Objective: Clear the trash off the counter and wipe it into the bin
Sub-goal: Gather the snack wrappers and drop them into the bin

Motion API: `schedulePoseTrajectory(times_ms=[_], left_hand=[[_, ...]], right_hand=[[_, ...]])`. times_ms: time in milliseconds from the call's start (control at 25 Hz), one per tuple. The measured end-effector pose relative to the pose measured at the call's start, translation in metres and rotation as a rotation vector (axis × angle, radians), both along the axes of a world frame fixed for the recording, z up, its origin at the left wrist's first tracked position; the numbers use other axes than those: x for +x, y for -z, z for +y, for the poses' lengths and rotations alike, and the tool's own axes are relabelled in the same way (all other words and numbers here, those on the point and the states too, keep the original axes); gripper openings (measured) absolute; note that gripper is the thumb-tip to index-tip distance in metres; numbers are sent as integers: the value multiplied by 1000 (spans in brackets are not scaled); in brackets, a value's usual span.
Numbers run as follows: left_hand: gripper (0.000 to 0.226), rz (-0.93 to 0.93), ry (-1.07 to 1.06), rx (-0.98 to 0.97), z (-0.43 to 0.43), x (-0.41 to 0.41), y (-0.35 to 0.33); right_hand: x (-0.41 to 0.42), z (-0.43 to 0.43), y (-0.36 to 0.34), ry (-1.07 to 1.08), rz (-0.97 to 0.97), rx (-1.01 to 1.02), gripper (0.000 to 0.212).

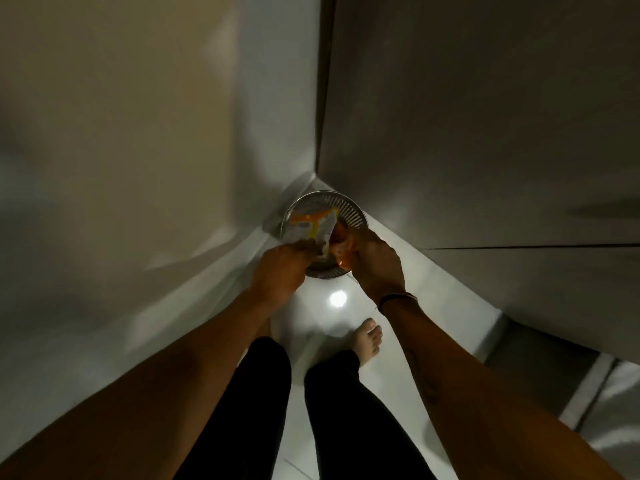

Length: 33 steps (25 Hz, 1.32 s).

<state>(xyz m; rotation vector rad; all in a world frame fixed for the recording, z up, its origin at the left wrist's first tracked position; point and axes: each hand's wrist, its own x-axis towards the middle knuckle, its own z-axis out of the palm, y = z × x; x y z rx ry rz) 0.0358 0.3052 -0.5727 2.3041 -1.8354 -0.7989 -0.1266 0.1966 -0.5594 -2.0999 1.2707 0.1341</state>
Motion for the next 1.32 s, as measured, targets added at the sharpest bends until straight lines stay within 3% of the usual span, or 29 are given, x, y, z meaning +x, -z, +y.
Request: schedulePoseTrajectory(times_ms=[200, 400, 680, 880, 1200, 1320], left_hand=[[59, 35, -36, 85, -9, 19, 13], [81, 22, -98, 51, 13, 29, -47], [85, -20, -54, -81, 10, 8, -177], [80, -126, -57, -387, -18, 8, -279], [79, -97, -79, -944, -116, 28, -424], [72, -102, -14, -1099, -182, 28, -479]], right_hand=[[3, -7, 6, 217, -196, 122, 34], [-14, 13, -49, 353, -103, 101, 47], [-12, 40, -181, 147, -43, -186, 63], [1, 27, -277, 98, -148, -433, 69], [13, -54, -450, 121, -700, -891, 48], [12, -115, -507, 97, -654, -977, 48]])
